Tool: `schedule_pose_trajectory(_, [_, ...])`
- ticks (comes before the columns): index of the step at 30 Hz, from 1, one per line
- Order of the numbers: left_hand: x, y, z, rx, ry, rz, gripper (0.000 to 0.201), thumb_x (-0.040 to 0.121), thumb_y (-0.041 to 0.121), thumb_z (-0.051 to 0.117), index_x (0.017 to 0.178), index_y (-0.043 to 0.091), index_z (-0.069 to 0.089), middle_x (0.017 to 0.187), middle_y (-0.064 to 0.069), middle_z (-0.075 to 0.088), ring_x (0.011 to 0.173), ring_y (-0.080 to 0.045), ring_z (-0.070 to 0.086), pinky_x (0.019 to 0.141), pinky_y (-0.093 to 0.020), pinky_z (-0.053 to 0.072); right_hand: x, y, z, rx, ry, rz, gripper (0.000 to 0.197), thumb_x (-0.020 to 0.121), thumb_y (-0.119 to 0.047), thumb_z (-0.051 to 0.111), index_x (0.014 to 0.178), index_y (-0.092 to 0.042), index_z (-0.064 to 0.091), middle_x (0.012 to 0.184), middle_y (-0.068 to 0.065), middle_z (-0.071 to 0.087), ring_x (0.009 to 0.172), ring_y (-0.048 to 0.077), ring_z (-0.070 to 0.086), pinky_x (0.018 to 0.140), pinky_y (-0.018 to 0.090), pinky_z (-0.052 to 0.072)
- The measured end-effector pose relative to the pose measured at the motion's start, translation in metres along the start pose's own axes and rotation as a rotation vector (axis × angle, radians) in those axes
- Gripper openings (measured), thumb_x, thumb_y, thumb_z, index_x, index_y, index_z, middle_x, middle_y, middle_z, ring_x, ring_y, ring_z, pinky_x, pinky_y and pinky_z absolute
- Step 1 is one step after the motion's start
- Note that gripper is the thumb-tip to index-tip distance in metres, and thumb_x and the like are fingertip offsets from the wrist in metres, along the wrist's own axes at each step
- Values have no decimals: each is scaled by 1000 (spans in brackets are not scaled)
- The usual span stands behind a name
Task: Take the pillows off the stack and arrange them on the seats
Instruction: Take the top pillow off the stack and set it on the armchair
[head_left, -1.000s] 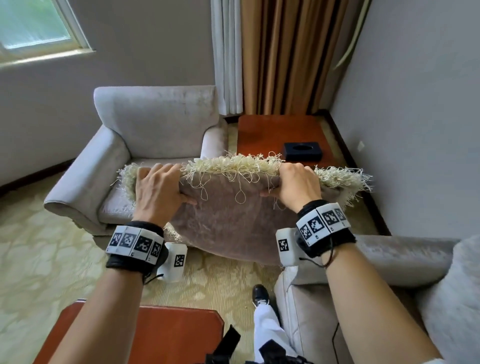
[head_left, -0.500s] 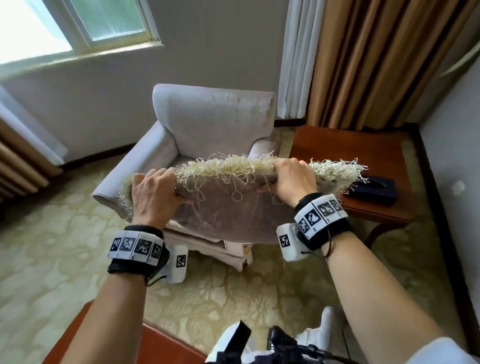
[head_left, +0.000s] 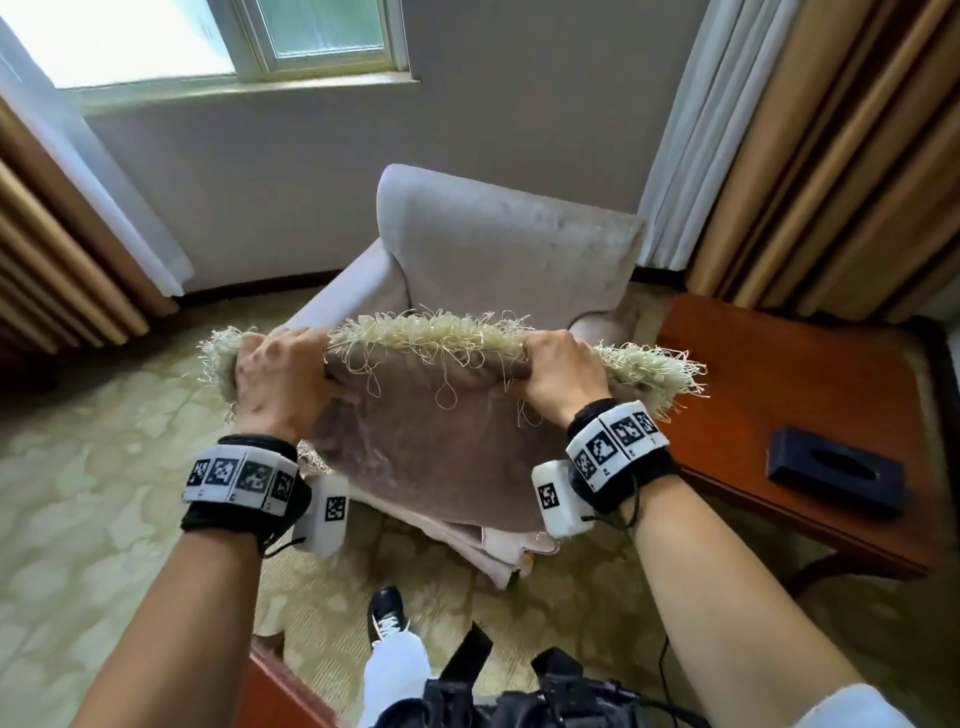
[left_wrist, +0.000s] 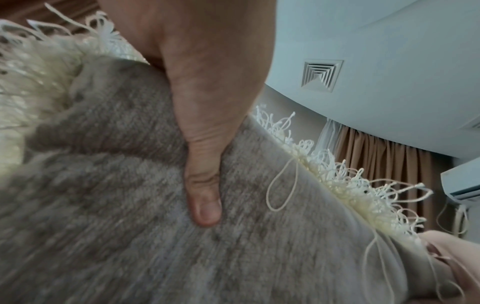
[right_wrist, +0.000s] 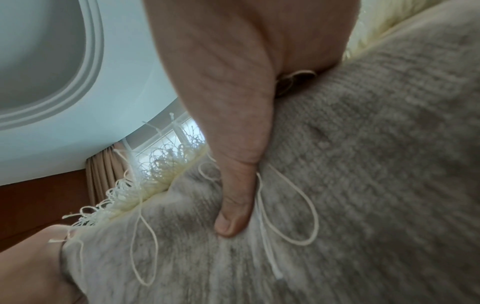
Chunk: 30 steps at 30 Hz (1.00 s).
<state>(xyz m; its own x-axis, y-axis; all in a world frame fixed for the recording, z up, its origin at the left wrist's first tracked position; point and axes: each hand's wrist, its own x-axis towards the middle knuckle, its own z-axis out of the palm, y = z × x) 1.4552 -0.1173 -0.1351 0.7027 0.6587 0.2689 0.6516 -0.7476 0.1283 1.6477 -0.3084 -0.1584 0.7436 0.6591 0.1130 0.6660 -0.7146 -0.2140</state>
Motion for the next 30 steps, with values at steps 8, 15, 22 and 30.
schedule_pose_trajectory(8, [119, -99, 51, -69, -74, 81, 45, 57, 45, 86, 81, 14, 64, 89, -9, 69, 88, -28, 63, 79, -39, 43, 105, -82, 50, -34, -9, 98, 22, 72, -23, 79, 91, -26, 68, 85, 2, 72, 87, 28, 69, 72, 31, 49])
schedule_pose_trajectory(15, [215, -166, 81, -56, -93, 186, 40, 55, 46, 85, 71, 16, 62, 80, -5, 69, 81, -27, 62, 81, -40, 37, 172, -140, 76, -50, -4, 194, 18, 77, -19, 78, 92, -25, 69, 85, 3, 72, 86, 28, 68, 72, 31, 47])
schedule_pose_trajectory(22, [312, -174, 114, -1, -144, 307, 48, 49, 56, 83, 70, 19, 61, 75, 3, 66, 81, -25, 61, 79, -39, 34, 246, -147, 89, -12, -20, 246, 20, 75, -25, 80, 88, -23, 65, 86, 4, 71, 87, 29, 67, 71, 32, 42])
schedule_pose_trajectory(30, [400, -166, 174, 104, -234, 355, 51, 50, 63, 79, 62, 22, 52, 69, 7, 62, 74, -21, 59, 71, -35, 32, 351, -120, 135, 123, -60, 299, 26, 71, -31, 83, 91, -27, 67, 84, 0, 71, 85, 27, 68, 67, 30, 41])
